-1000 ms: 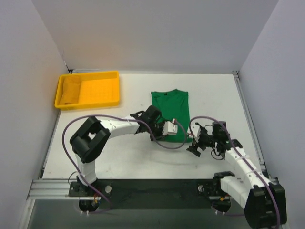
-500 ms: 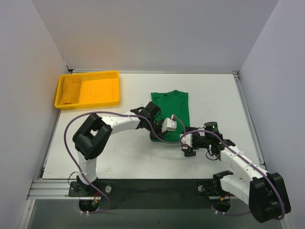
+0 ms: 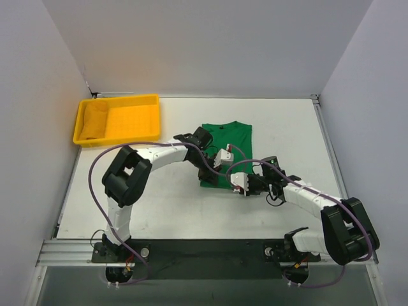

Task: Roll the t-shirts
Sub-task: Roll the T-shirt to the center of the board.

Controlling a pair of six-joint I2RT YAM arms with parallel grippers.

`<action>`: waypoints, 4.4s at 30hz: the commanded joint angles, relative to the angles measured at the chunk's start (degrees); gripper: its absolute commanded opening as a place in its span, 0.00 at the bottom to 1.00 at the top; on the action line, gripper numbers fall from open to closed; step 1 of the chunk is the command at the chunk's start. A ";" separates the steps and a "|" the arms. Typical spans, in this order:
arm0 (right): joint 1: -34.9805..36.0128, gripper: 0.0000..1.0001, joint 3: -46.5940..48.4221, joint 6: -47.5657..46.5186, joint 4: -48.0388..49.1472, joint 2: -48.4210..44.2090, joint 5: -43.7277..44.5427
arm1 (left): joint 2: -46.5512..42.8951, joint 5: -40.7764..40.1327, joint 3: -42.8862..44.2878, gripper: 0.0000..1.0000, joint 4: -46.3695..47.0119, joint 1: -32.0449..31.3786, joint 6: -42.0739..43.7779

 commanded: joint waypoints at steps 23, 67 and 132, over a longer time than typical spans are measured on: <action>-10.97 0.16 37.26 17.76 -45.81 29.82 -12.91 | 24.76 22.24 33.52 0.00 -40.99 9.61 1.32; -7.81 0.17 73.48 30.77 -70.08 61.13 -2.71 | -19.81 -50.35 -45.14 0.97 72.82 -15.43 15.36; 3.88 0.93 -7.11 1.77 7.52 -13.78 3.62 | 3.41 -7.29 6.10 0.00 -10.83 -2.34 11.33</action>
